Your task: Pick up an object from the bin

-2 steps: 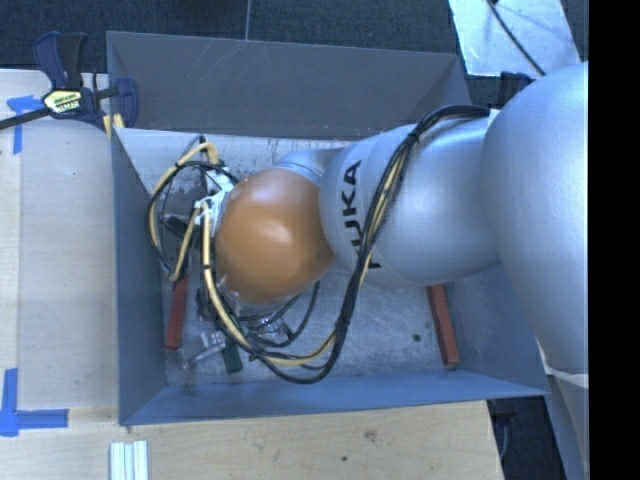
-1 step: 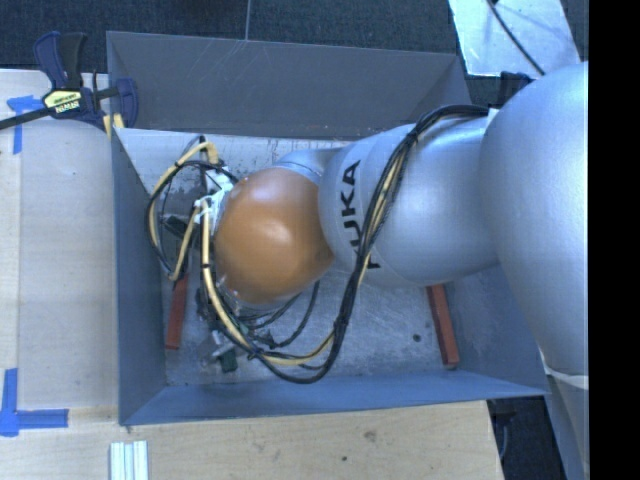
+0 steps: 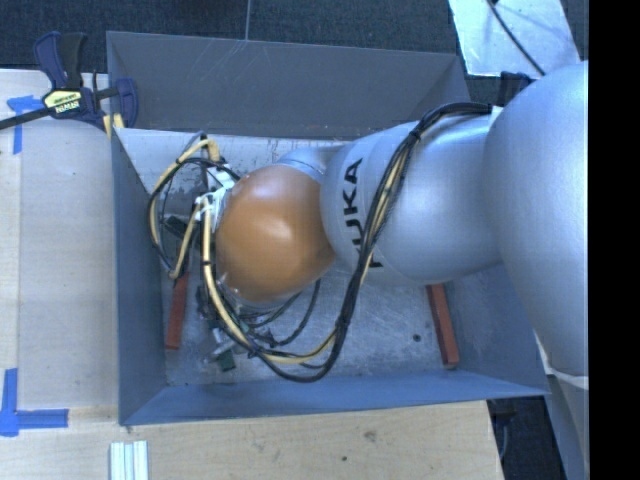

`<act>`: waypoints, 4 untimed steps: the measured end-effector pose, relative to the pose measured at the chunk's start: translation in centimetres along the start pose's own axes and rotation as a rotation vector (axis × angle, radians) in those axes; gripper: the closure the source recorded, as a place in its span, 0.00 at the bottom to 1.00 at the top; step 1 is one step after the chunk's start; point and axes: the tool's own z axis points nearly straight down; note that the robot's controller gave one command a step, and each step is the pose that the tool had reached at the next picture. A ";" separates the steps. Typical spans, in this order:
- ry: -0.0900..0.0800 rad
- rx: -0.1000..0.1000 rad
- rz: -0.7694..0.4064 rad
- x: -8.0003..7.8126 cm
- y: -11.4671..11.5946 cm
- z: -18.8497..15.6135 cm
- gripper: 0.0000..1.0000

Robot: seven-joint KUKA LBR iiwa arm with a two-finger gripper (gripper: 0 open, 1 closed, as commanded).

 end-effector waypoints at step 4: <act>-0.003 0.006 0.010 -0.1 -0.5 -11.1 1.00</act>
Offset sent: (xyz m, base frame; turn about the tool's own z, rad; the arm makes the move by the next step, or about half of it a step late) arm 0.0000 0.0000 0.0530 0.0000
